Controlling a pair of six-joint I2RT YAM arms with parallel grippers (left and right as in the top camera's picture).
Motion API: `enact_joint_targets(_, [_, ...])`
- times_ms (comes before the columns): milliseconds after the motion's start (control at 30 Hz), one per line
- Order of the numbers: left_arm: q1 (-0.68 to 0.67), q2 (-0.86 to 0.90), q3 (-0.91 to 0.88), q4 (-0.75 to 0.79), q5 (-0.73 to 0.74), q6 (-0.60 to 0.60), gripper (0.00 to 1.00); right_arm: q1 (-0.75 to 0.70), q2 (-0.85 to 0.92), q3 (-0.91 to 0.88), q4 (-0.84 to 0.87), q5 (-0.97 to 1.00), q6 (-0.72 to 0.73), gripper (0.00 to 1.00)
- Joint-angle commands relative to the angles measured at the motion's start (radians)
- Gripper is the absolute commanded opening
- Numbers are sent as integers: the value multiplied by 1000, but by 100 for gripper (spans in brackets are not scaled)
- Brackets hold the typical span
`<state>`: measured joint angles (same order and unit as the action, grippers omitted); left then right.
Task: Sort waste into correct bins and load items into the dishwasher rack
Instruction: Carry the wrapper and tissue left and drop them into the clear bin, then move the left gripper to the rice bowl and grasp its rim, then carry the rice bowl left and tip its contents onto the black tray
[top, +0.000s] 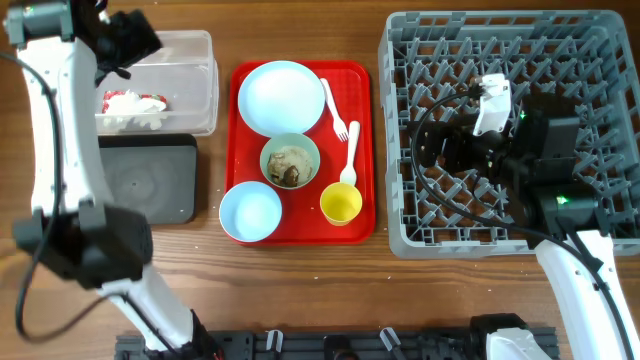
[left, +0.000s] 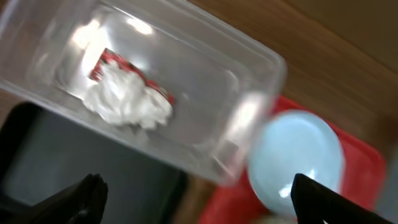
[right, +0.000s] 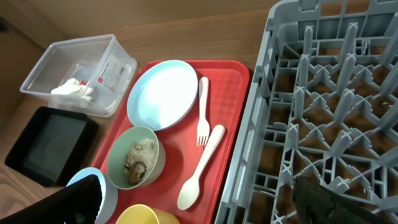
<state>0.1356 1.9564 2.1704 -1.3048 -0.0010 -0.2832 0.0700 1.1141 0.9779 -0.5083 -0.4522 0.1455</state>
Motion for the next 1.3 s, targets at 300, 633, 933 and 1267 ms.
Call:
enact_joint_targets(300, [-404,-54,-129,-106,116,-8,88,-4,7,17,-38,-2,11,99])
enact_joint_targets(633, [-618,2,-449,180,116,-155,88,-133,-115,43,-138,60,11,96])
enact_joint_targets(933, [-692,130,-469,228,48,-257,74,-149,-121,43,-216,59,11,96])
enact_joint_targets(1267, [-713,230,-469,248,44,-257,36,-149,-73,43,-246,59,11,95])
